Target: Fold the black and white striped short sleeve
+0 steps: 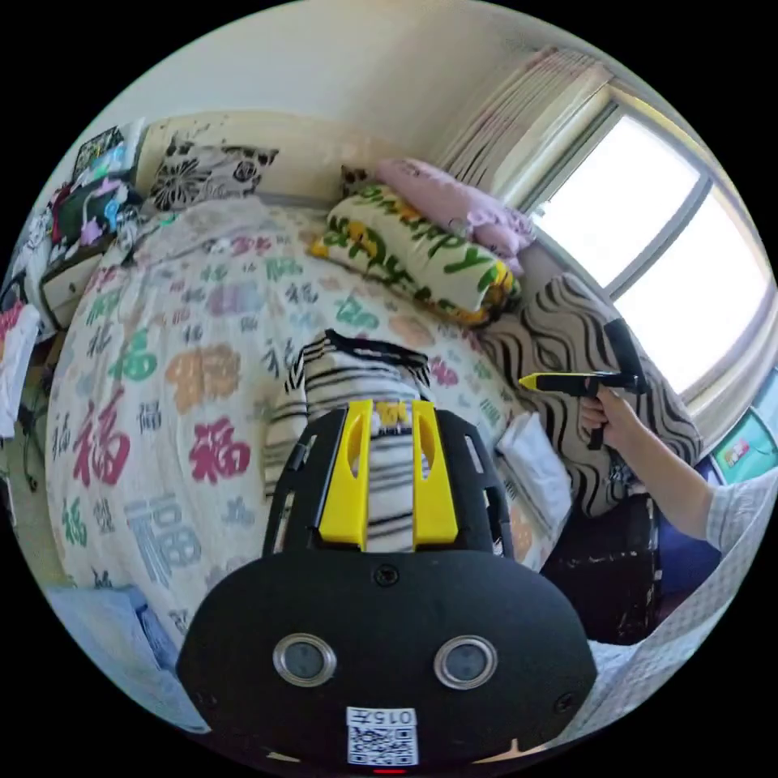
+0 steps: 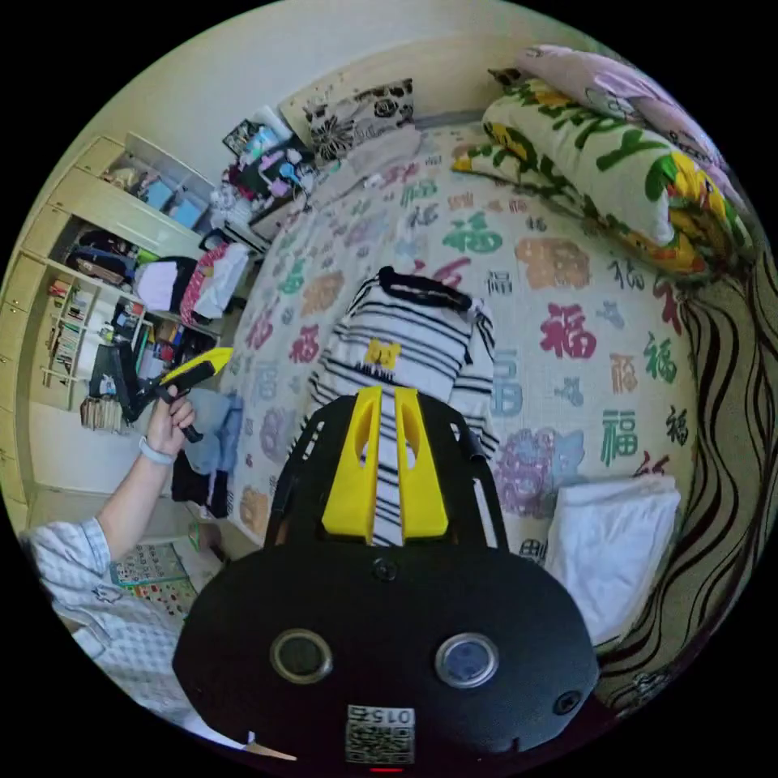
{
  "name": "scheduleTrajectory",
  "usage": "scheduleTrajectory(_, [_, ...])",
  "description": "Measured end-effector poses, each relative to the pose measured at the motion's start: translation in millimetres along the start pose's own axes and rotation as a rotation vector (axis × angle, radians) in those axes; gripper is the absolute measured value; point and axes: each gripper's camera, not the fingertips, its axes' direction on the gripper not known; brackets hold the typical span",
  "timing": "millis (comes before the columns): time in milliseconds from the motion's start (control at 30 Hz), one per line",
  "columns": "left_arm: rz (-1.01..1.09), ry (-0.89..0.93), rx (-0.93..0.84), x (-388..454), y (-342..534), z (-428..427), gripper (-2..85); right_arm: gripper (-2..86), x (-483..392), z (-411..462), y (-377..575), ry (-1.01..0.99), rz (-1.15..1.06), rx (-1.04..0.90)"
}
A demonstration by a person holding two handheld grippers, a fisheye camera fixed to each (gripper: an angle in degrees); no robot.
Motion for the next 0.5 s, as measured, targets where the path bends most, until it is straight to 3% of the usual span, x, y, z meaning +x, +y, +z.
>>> scheduleTrajectory(33, [-0.097, -0.035, -0.124, -29.4, 43.5, 24.2, 8.5, 5.5, 16.9, 38.1, 29.1, 0.035, 0.043, -0.099])
scheduleTrajectory(133, [-0.428, 0.036, -0.303, -96.8, 145.4, 55.5, 9.1, 8.2, 59.1, 117.3, 101.9, -0.103, 0.231, -0.323])
scheduleTrajectory(233, [-0.696, 0.035, -0.227, -138.0, 202.9, 43.7, 9.2, 9.5, 84.9, 153.2, 152.2, -0.120, 0.430, -0.373])
scheduleTrajectory(367, [-0.755, 0.073, -0.171, -167.5, 207.9, 44.9, 9.3, 9.9, 100.3, 185.6, 166.6, -0.246, 0.576, -0.379])
scheduleTrajectory(500, [-0.625, 0.111, -0.228, -188.2, 167.3, 69.8, 9.9, 8.9, 93.8, 222.2, 140.6, -0.271, 0.510, -0.453])
